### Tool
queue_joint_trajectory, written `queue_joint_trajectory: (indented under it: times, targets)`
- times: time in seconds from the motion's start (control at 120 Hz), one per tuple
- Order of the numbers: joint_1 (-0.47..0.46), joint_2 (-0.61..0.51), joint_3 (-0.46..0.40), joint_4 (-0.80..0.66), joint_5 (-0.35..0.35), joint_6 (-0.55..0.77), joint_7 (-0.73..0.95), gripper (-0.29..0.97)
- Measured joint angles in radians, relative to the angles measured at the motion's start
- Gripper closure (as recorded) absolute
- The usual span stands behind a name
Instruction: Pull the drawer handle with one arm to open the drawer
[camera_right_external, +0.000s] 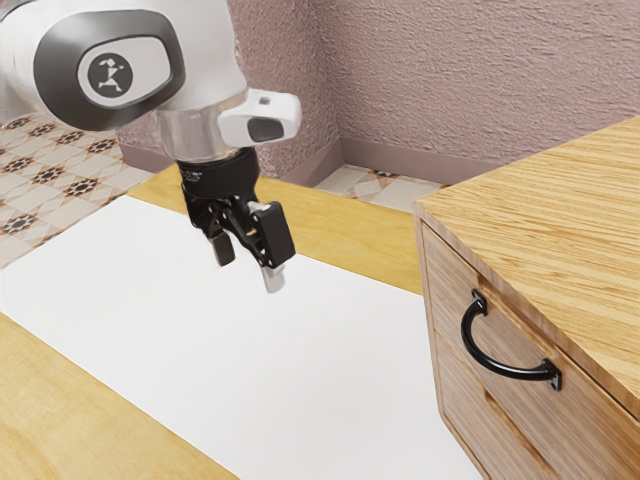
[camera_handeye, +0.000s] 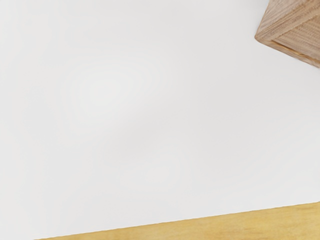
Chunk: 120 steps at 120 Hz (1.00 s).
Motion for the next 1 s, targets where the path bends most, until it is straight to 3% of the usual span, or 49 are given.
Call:
queue_joint_trajectory:
  times: [0.175, 0.45, 0.85, 1.0]
  targets:
    - [0.002, -0.004, -0.008, -0.044, -0.026, 0.108, 0.289, 0.00]
    - [0.002, -0.006, -0.047, -0.105, -0.041, 0.152, 0.725, 0.00]
    - [0.004, -0.196, -0.304, -0.225, -0.063, 0.105, 1.261, 0.00]
    - [0.106, -0.287, -0.445, -0.294, -0.078, 0.101, 1.389, 0.00]
